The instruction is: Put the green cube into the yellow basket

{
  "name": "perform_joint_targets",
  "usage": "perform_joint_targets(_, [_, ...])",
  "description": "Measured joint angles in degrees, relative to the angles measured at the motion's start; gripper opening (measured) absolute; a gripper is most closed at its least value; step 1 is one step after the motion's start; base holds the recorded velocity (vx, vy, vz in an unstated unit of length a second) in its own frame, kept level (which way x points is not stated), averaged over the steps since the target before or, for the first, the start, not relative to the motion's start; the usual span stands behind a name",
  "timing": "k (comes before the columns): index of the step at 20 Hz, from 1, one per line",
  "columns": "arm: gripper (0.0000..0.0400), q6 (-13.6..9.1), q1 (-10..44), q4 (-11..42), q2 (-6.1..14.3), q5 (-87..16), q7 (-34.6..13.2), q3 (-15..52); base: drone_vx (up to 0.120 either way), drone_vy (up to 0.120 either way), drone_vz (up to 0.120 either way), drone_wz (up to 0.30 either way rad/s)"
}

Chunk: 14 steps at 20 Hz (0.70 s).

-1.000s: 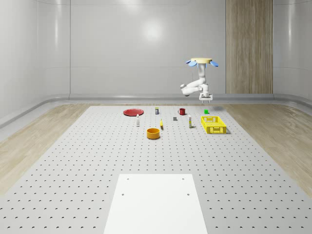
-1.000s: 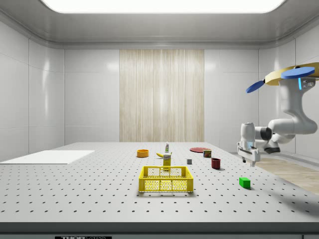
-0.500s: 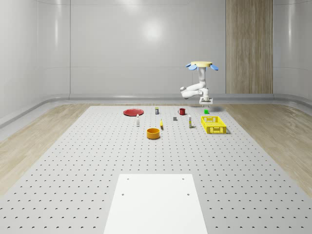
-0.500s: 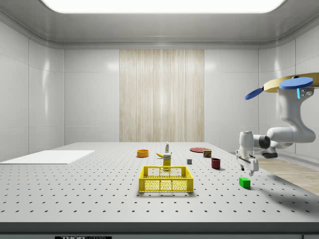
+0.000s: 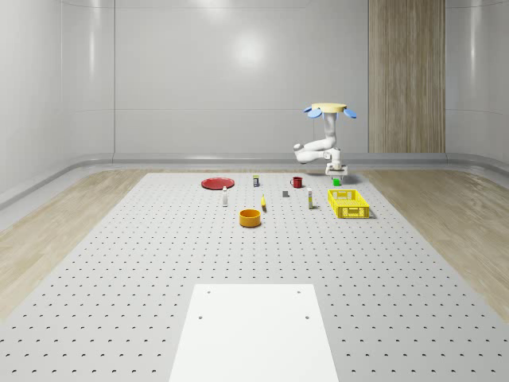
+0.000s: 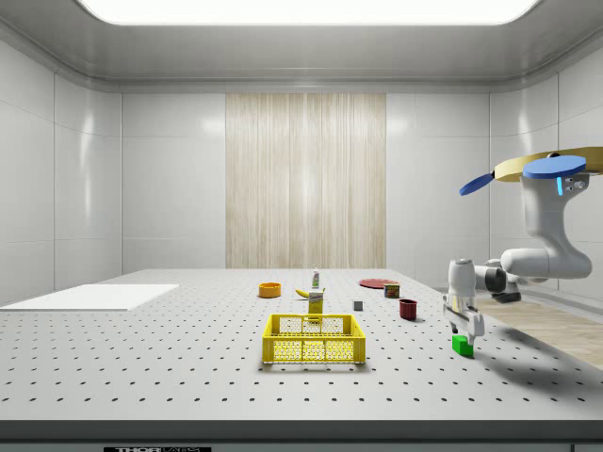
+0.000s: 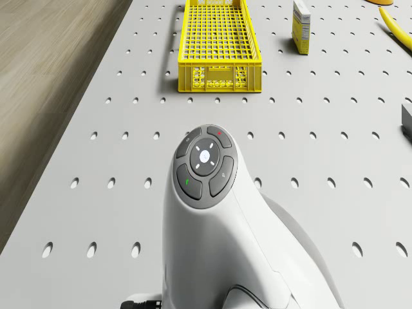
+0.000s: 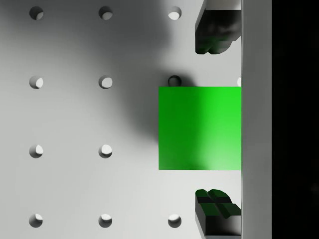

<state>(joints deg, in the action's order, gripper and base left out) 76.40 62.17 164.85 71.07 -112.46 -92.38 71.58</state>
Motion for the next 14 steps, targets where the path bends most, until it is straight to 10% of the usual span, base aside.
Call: perform_joint_targets(14, [0.0400,4.64,-0.29,-1.08,3.58,-2.15,0.75,-3.07,0.000,0.000,0.000,0.000])
